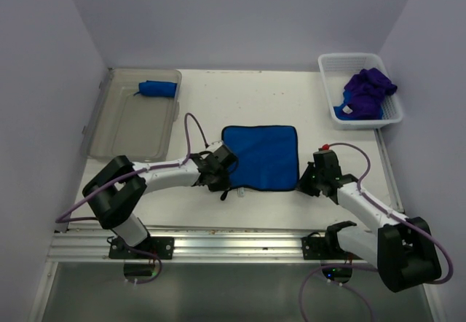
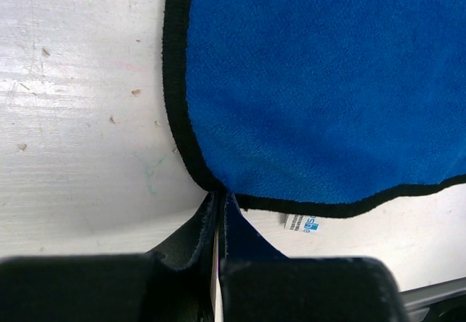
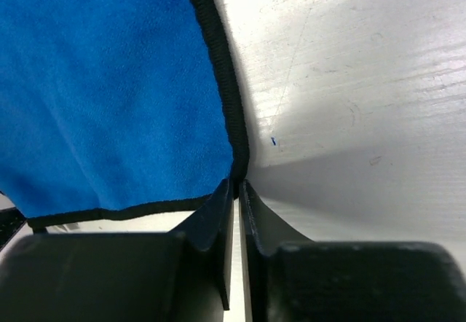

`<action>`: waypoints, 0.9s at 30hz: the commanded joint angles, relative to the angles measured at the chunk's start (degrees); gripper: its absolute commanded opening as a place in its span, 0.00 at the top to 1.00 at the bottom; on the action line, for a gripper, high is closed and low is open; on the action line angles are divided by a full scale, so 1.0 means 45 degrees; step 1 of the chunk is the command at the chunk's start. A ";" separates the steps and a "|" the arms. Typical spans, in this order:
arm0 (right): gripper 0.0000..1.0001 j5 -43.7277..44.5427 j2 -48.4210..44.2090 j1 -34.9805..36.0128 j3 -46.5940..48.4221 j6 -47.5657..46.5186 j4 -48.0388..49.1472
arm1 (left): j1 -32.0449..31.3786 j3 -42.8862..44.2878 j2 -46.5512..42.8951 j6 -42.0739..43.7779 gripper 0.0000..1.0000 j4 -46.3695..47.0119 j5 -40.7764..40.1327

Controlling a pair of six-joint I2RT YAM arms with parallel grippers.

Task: Roll the towels
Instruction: Flatten the towel

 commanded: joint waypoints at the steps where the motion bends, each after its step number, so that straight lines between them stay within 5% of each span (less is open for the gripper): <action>1: 0.93 -0.0041 0.0256 0.0015 -0.0152 0.0072 0.0166 | 0.0017 -0.0051 -0.0312 -0.0035 1.00 -0.0518 -0.0530; 2: 1.00 -0.0042 0.0178 -0.0005 0.0003 0.0053 0.0148 | 0.0017 -0.0031 -0.0390 0.0042 1.00 -0.0556 -0.0569; 11: 1.00 0.0836 -0.2574 -0.0005 0.3474 -0.0414 -0.2270 | 0.0036 0.2599 -0.2751 0.1446 1.00 -0.2449 -0.1486; 27: 1.00 0.0212 -0.3747 -0.0005 0.8909 -0.1489 -0.3913 | 0.0036 0.6179 -0.6246 0.3109 1.00 -0.4111 -0.2893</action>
